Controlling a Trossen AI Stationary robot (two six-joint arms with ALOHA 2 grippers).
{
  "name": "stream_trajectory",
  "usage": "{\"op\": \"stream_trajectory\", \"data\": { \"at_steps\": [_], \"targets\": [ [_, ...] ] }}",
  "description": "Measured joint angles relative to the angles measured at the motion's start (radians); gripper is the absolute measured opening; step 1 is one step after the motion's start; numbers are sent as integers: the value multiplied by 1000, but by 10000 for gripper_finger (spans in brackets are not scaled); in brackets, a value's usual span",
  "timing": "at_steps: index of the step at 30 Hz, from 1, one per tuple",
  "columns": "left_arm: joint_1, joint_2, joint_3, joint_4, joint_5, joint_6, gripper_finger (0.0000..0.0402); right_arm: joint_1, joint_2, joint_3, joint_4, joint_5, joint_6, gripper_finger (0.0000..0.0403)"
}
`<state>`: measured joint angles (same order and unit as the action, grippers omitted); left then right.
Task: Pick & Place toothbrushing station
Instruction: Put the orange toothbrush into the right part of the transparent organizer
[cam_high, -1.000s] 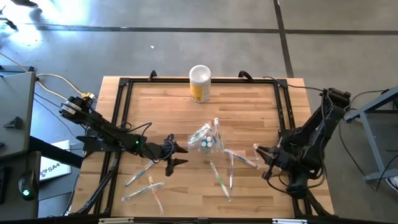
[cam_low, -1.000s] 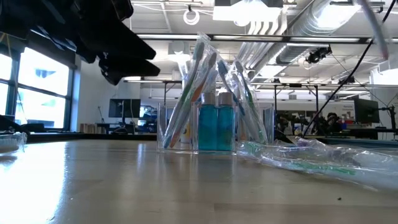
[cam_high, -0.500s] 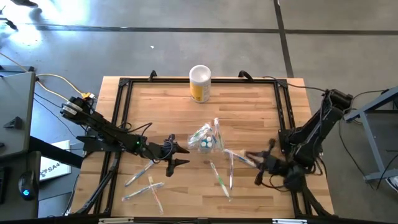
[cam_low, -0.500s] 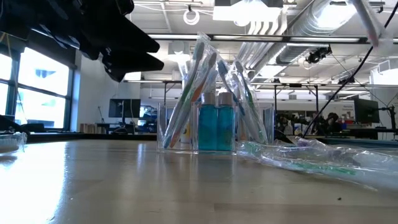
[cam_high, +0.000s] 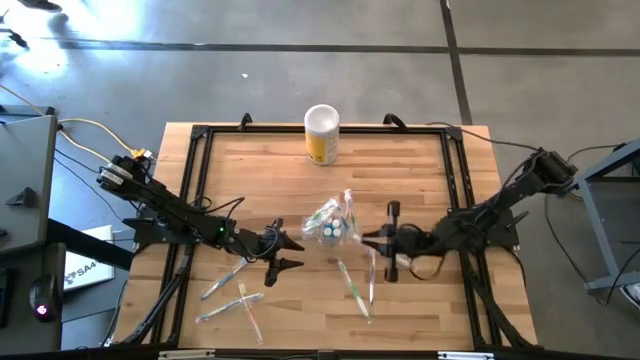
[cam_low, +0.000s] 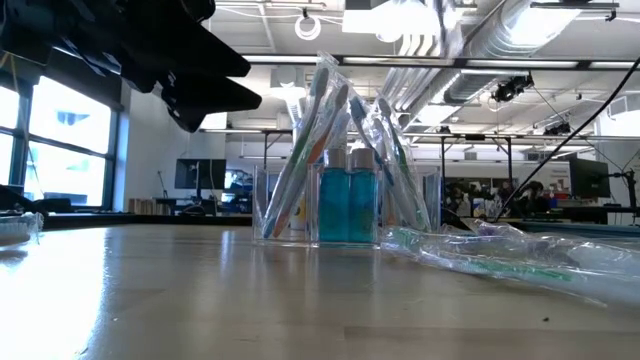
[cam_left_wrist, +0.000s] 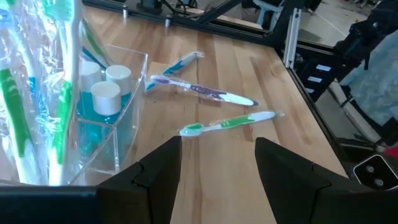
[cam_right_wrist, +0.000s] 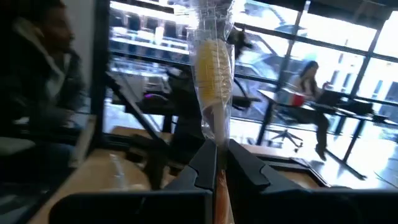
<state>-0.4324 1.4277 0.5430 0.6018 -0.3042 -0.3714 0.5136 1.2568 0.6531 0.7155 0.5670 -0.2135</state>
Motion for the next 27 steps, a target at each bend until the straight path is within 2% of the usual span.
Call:
{"op": "stream_trajectory", "data": {
  "at_steps": [3,6,10,15,18,21,27],
  "targets": [
    [0,0,0,0,0,0,200,-55,18,-68,133,-4,-14,9],
    [0,0,0,-1,1,0,200,-101,32,-134,300,-63,-9,9],
    [0,0,0,1,2,0,200,-164,71,-218,440,-144,60,9],
    [0,0,0,10,2,-9,200,-218,162,-278,584,-179,140,9],
    [0,0,0,10,2,-23,200,-240,229,-296,686,-180,177,9],
    [0,0,0,9,2,-26,200,-256,281,-305,716,-174,221,9],
    [0,0,0,4,2,-26,200,-266,392,-305,717,-67,277,9]
  ]
}}
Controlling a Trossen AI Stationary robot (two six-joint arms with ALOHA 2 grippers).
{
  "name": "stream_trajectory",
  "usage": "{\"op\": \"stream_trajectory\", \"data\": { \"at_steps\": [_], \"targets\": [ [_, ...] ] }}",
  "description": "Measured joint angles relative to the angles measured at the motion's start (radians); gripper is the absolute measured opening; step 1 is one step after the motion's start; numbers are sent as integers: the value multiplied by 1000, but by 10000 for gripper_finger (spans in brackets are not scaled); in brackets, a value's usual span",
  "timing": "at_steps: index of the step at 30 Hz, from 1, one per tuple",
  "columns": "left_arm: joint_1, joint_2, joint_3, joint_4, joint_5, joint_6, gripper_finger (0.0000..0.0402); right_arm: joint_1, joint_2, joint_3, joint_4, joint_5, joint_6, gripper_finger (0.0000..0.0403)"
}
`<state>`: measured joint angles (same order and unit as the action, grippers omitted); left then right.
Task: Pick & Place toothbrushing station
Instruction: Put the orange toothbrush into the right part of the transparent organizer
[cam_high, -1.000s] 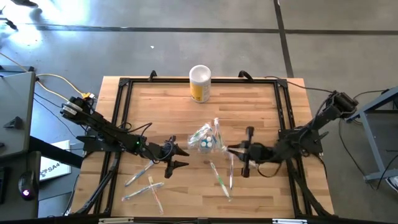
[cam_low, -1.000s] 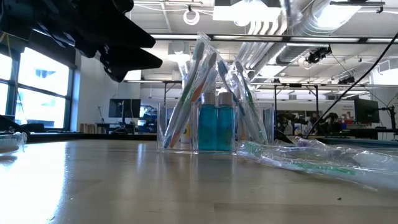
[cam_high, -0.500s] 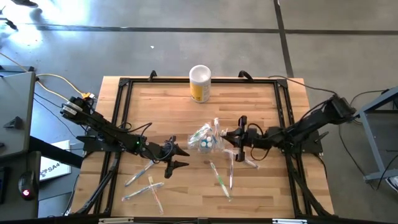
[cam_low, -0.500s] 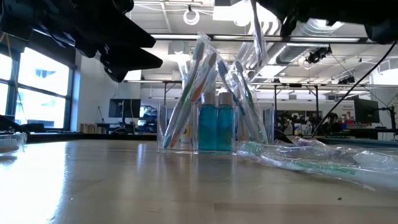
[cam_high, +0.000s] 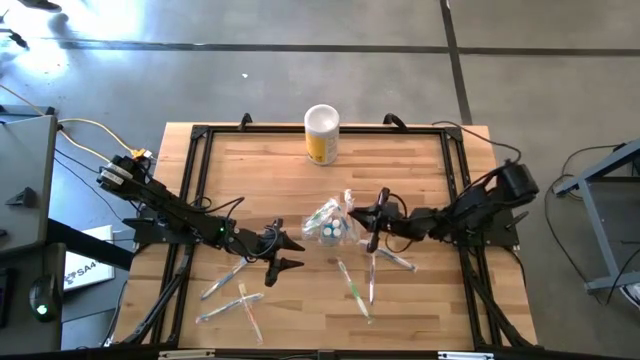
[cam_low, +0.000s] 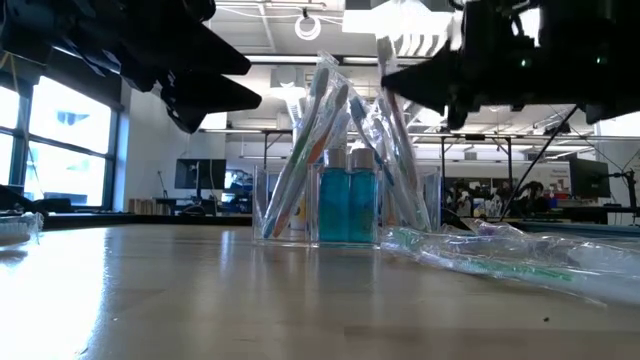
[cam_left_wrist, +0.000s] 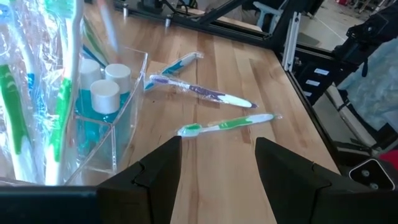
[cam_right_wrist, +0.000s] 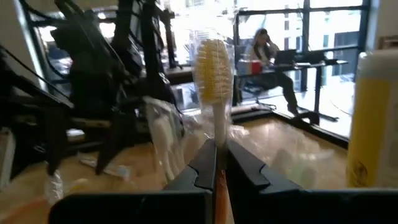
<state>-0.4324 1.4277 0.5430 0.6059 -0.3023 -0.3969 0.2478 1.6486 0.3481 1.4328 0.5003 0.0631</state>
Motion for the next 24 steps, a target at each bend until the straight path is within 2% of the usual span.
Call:
{"op": "stream_trajectory", "data": {
  "at_steps": [8,15,19,24],
  "targets": [
    [0,0,0,-3,0,3,200,10,92,0,-3,80,105,9],
    [0,0,0,-3,0,3,200,64,107,0,-15,170,92,11],
    [0,0,0,-3,0,3,200,69,107,0,-51,171,92,31],
    [0,0,0,-3,-1,2,200,69,107,0,-114,169,91,79]
  ]
}}
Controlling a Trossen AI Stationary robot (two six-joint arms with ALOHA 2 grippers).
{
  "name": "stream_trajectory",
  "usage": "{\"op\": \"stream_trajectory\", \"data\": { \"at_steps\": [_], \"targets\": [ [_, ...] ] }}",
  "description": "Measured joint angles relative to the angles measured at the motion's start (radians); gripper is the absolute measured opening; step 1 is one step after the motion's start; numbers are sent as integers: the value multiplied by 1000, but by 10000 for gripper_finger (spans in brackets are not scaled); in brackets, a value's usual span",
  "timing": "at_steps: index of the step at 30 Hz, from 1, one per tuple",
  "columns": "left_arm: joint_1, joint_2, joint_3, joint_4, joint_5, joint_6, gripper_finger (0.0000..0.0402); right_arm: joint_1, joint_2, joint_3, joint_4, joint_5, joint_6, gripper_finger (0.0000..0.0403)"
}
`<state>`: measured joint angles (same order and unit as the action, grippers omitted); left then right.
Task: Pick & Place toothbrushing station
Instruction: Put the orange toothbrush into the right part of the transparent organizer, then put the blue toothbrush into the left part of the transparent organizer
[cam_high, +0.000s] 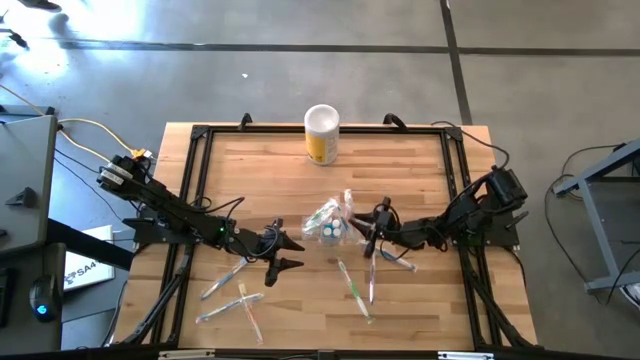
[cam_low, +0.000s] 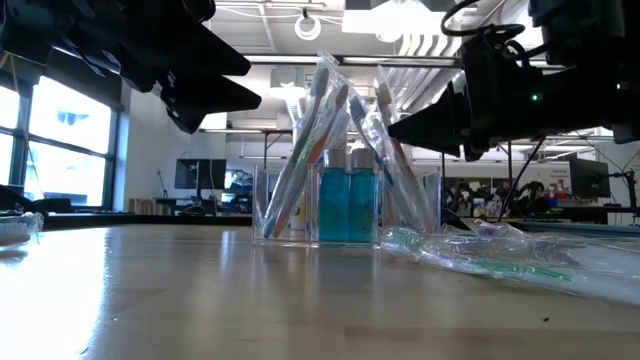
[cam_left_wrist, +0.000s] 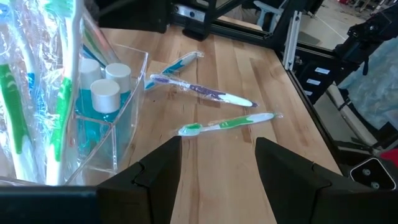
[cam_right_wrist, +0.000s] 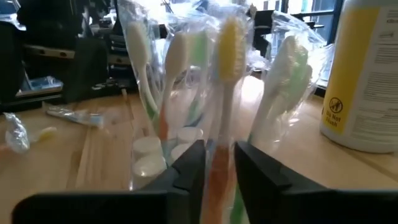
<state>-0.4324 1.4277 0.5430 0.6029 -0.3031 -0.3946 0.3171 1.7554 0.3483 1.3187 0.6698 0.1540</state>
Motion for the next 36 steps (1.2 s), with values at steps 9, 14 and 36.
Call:
{"op": "stream_trajectory", "data": {
  "at_steps": [9,14,36],
  "targets": [
    [0,0,0,0,0,-3,200,32,-53,0,-12,3,-36,199],
    [0,0,0,0,0,-3,200,112,-147,0,-34,32,-214,243],
    [0,0,0,-1,0,-3,200,408,-632,0,-1165,-62,414,236]
  ]
}}
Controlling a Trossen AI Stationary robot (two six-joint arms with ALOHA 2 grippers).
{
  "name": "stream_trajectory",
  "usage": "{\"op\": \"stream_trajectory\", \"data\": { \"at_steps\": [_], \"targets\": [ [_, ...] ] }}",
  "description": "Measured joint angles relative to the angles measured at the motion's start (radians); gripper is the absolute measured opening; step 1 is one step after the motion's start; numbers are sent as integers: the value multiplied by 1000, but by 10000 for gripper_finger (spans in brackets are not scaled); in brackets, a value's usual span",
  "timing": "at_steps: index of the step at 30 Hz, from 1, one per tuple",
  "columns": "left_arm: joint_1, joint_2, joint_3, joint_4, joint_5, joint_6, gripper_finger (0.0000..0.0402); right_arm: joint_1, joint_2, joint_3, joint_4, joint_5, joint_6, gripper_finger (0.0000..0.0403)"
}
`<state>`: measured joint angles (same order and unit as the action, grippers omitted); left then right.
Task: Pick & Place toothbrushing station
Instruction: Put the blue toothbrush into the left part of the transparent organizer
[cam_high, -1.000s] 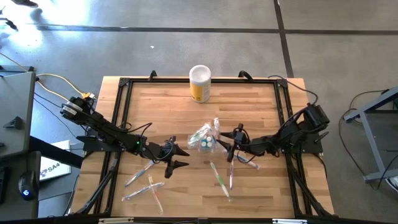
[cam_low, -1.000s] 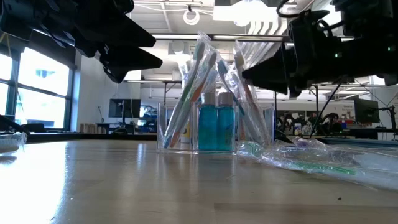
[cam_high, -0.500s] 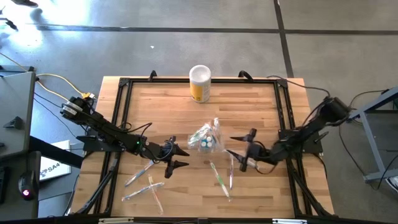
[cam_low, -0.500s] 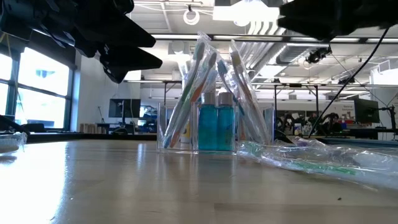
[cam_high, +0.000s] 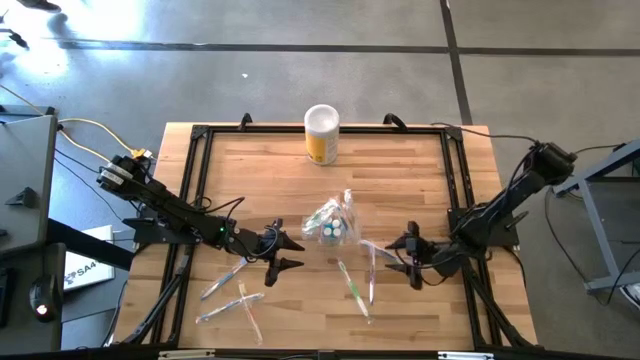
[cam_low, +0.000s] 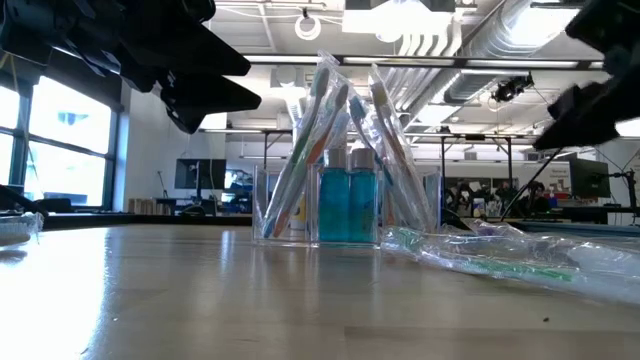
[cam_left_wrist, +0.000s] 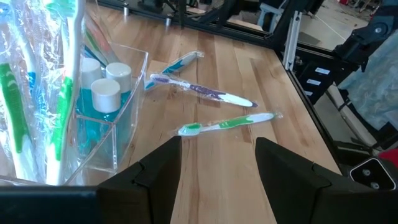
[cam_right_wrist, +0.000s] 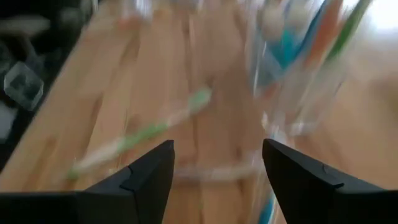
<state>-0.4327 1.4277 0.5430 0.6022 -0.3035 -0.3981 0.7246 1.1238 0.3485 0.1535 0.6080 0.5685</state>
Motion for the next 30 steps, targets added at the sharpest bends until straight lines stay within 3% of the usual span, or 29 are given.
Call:
{"op": "stream_trajectory", "data": {
  "at_steps": [3,12,24,30],
  "targets": [
    [0,0,0,0,0,0,200,0,0,0,-70,-38,71,236],
    [0,0,0,0,-5,8,200,-29,30,0,-157,17,91,236],
    [0,3,0,-1,-5,8,200,-124,283,0,-85,-140,126,236],
    [0,3,0,-2,-5,8,200,-130,372,8,-66,-122,191,225]
  ]
}}
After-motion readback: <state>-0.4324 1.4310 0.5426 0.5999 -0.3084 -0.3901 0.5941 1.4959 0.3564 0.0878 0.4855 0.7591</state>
